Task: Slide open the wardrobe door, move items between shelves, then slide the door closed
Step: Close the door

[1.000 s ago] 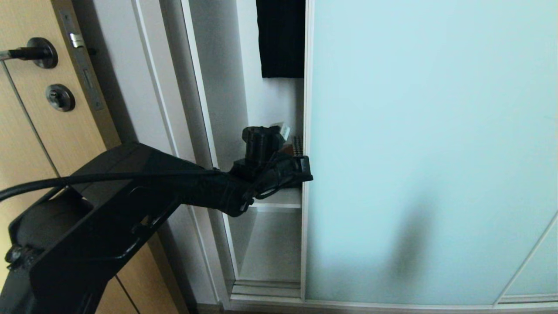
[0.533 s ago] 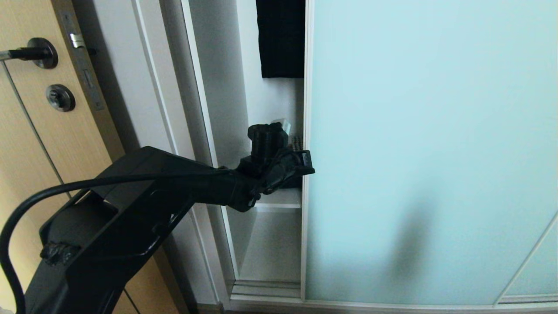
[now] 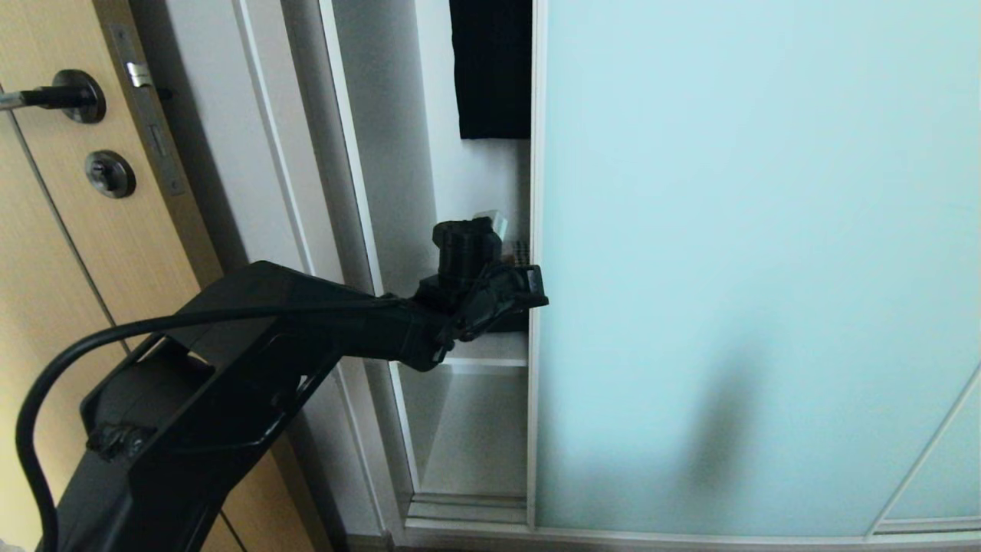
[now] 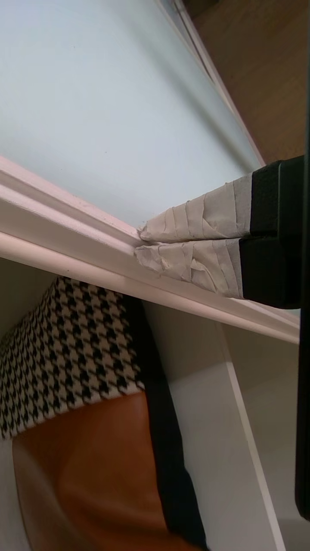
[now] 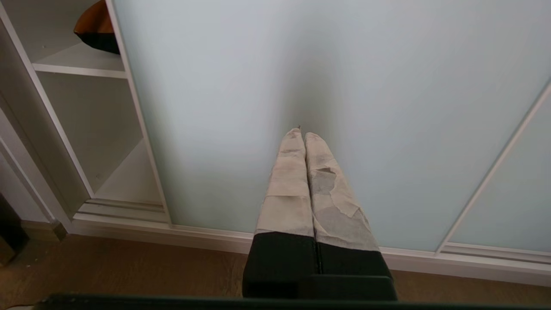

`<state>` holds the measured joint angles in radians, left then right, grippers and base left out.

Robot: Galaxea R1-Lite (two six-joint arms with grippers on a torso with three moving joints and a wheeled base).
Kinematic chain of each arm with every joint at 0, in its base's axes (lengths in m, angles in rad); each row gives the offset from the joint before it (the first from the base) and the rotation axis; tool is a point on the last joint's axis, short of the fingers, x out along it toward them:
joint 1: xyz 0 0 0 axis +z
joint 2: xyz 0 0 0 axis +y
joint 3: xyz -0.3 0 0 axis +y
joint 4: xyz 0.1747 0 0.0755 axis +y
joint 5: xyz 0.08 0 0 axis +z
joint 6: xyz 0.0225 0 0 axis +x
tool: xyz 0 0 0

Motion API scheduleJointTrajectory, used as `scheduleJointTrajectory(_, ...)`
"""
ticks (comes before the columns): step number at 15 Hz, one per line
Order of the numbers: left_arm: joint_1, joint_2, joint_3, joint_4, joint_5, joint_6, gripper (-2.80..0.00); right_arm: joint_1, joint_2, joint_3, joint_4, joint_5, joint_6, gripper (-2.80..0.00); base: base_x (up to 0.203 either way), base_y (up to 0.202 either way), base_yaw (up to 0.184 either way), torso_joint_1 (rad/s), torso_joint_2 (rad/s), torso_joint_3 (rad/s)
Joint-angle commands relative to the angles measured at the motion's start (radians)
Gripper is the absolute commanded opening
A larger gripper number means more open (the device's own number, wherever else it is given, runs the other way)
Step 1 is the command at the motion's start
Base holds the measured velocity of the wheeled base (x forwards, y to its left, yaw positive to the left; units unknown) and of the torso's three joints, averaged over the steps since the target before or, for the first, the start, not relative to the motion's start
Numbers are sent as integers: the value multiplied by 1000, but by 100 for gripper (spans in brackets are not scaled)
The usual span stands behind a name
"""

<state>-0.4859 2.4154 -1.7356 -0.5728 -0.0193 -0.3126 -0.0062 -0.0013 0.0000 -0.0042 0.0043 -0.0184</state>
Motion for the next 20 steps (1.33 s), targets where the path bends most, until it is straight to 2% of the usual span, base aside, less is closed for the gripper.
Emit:
scheduleJointTrajectory(1, 29, -20, 22, -8, 13, 0, -280, 0, 1, 1, 0, 0, -2, -280, 0, 0, 0, 0, 0, 0)
scheduleJointTrajectory(5, 45, -124, 144, -22, 13, 6, -280, 0, 1, 1, 0, 0, -2, -280, 0, 0, 0, 0, 0, 0)
scheduleJointTrajectory(11, 56, -367, 425, -91, 12, 15, -280, 0, 1, 1, 0, 0, -2, -280, 0, 0, 0, 0, 0, 0)
scheduleJointTrajectory(15, 56, -510, 571, -124, 6, 14, -280, 0, 1, 0, 0, 0, -2, -280, 0, 0, 0, 0, 0, 0)
scheduleJointTrajectory(20, 38, -545, 594, -121, 5, 13, -280, 0, 1, 1, 0, 0, -2, -280, 0, 0, 0, 0, 0, 0)
